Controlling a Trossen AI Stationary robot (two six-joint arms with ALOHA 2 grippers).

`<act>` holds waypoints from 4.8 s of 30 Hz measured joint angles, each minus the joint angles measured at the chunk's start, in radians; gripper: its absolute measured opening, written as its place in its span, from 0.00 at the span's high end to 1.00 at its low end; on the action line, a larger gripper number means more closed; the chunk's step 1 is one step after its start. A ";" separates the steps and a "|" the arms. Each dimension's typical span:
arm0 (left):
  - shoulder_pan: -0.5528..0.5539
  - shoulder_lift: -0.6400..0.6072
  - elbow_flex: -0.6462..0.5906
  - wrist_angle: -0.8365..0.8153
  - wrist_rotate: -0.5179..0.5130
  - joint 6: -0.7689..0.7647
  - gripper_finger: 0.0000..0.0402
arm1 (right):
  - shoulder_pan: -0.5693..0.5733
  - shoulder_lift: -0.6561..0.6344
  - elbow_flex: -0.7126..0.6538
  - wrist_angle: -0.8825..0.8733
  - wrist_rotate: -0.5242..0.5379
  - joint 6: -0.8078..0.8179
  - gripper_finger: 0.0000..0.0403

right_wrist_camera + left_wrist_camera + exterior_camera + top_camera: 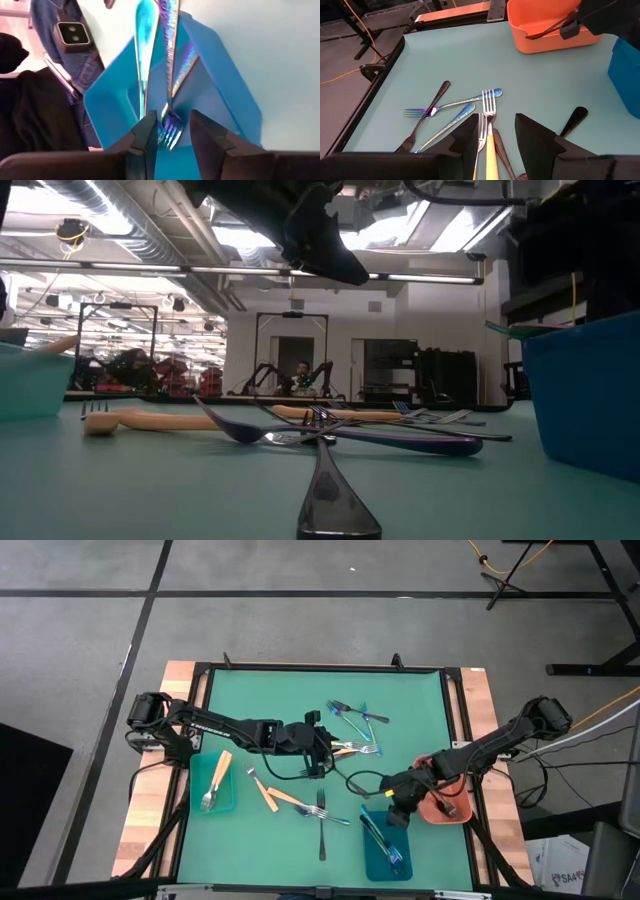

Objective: Sort silverware by color (type)
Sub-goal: Put the black fork into the orange bin

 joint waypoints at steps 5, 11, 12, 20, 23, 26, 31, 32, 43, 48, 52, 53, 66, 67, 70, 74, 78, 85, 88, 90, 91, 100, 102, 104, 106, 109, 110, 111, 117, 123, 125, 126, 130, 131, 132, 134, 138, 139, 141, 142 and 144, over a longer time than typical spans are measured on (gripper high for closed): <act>0.000 0.000 0.000 0.000 0.000 0.000 0.70 | 0.000 0.000 0.000 0.036 0.001 -0.018 0.74; 0.000 0.000 0.000 0.000 0.000 0.001 0.70 | 0.000 0.000 0.000 0.056 0.001 -0.049 0.74; 0.000 0.000 0.000 0.000 0.000 0.000 0.70 | 0.000 0.000 0.000 0.057 0.001 -0.049 0.74; 0.000 0.000 0.000 0.000 0.000 0.001 0.70 | 0.000 0.000 0.017 0.054 0.002 -0.106 0.74; 0.000 0.000 0.000 0.000 0.000 0.000 0.70 | 0.000 0.000 0.043 0.053 0.002 -0.158 0.74; 0.000 0.000 0.000 0.000 0.000 0.000 0.70 | 0.000 0.000 0.075 0.052 0.002 -0.204 0.74; 0.000 0.000 0.000 0.000 0.000 -0.001 0.70 | 0.000 0.000 0.126 0.020 0.006 -0.284 0.74; 0.000 0.000 0.000 0.000 0.000 -0.001 0.70 | 0.000 0.000 0.137 0.005 0.017 -0.304 0.74; 0.000 0.000 0.000 0.000 0.000 -0.002 0.70 | 0.000 0.000 0.271 -0.235 0.192 -0.481 0.74; 0.000 0.000 0.000 0.000 0.000 -0.002 0.70 | 0.000 0.000 0.334 -0.342 0.275 -0.544 0.74; 0.000 0.000 0.000 0.000 0.000 -0.002 0.70 | 0.000 0.000 0.385 -0.421 0.323 -0.595 0.74; 0.000 0.000 0.000 0.000 0.000 -0.002 0.70 | 0.000 -0.001 0.396 -0.437 0.331 -0.607 0.74; 0.000 0.000 0.000 0.000 0.000 -0.003 0.70 | -0.050 -0.003 0.456 -0.559 0.368 -0.711 0.74; 0.000 0.000 0.000 0.000 0.000 -0.003 0.70 | -0.065 -0.003 0.456 -0.574 0.367 -0.723 0.74; 0.000 0.000 0.000 0.000 0.000 -0.003 0.70 | -0.114 -0.003 0.456 -0.621 0.368 -0.752 0.74; 0.000 0.000 0.000 0.000 0.000 -0.003 0.70 | -0.188 -0.003 0.456 -0.670 0.368 -0.808 0.74; 0.000 0.000 0.000 0.000 0.000 -0.003 0.70 | -0.264 -0.003 0.456 -0.691 0.367 -0.879 0.74; 0.000 0.000 0.000 0.000 0.000 -0.003 0.70 | -0.397 -0.003 0.456 -0.691 0.367 -1.014 0.74; 0.000 0.000 0.000 0.000 0.000 -0.003 0.70 | -0.459 -0.003 0.456 -0.691 0.367 -1.065 0.74; 0.000 0.000 0.000 0.000 0.000 -0.003 0.70 | -0.500 -0.003 0.456 -0.691 0.368 -1.097 0.74; 0.000 0.000 0.000 0.000 0.000 -0.003 0.70 | -0.521 -0.003 0.456 -0.690 0.367 -1.115 0.74; 0.000 0.000 0.000 0.000 0.000 -0.003 0.70 | -0.705 -0.003 0.412 -0.615 0.393 -1.239 0.74; 0.000 0.000 0.000 0.000 0.000 -0.003 0.70 | -0.744 -0.004 0.385 -0.587 0.394 -1.250 0.74; 0.000 0.000 0.000 -0.001 0.000 -0.003 0.70 | -0.784 -0.004 0.356 -0.565 0.394 -1.259 0.74; 0.000 0.000 0.000 0.000 0.000 -0.003 0.70 | -0.822 -0.004 0.321 -0.520 0.393 -1.274 0.74; 0.000 0.000 0.000 0.000 0.000 -0.003 0.70 | -0.879 -0.003 0.270 -0.454 0.393 -1.278 0.74; 0.000 0.000 0.000 0.000 0.000 -0.003 0.70 | -0.897 -0.003 0.255 -0.429 0.393 -1.278 0.74; 0.000 0.000 0.000 0.000 0.000 -0.003 0.70 | -0.915 -0.001 0.240 -0.408 0.387 -1.278 0.74; 0.000 0.000 0.000 0.000 0.000 -0.003 0.70 | -1.004 -0.001 0.151 -0.272 0.307 -1.278 0.74; 0.000 0.000 0.000 0.000 0.000 -0.003 0.70 | -1.024 -0.001 0.061 -0.100 0.280 -1.279 0.74; 0.000 0.000 0.000 0.000 0.000 -0.003 0.70 | -1.022 -0.001 0.034 -0.051 0.279 -1.279 0.74; 0.000 0.000 0.000 0.000 0.000 -0.004 0.70 | -1.022 -0.001 0.021 -0.029 0.279 -1.279 0.74; 0.000 0.000 0.000 0.000 0.000 -0.008 0.70 | -1.022 0.000 -0.023 0.009 0.279 -1.279 0.74; 0.000 0.000 0.000 0.000 0.001 -0.008 0.70 | -1.022 0.000 -0.031 0.017 0.279 -1.279 0.74; 0.000 0.000 0.000 0.000 0.000 -0.008 0.70 | -1.022 0.000 -0.041 0.032 0.279 -1.279 0.74; 0.000 0.000 0.000 0.000 0.000 -0.008 0.70 | -1.022 0.000 -0.056 0.052 0.279 -1.279 0.74; 0.000 0.000 0.000 0.000 0.001 -0.008 0.70 | -1.022 0.020 -0.067 0.080 0.279 -1.276 0.74; 0.000 0.000 0.000 0.000 0.000 -0.008 0.70 | -1.022 0.030 -0.067 0.095 0.278 -1.275 0.74; 0.000 0.000 0.000 0.000 0.000 -0.008 0.70 | -1.022 0.058 -0.067 0.134 0.259 -1.274 0.74; 0.000 0.000 0.000 0.000 0.001 -0.009 0.70 | -1.022 0.075 -0.067 0.148 0.243 -1.273 0.74; 0.000 0.000 0.000 0.000 0.000 -0.009 0.70 | -1.021 0.109 -0.067 0.176 0.220 -1.273 0.74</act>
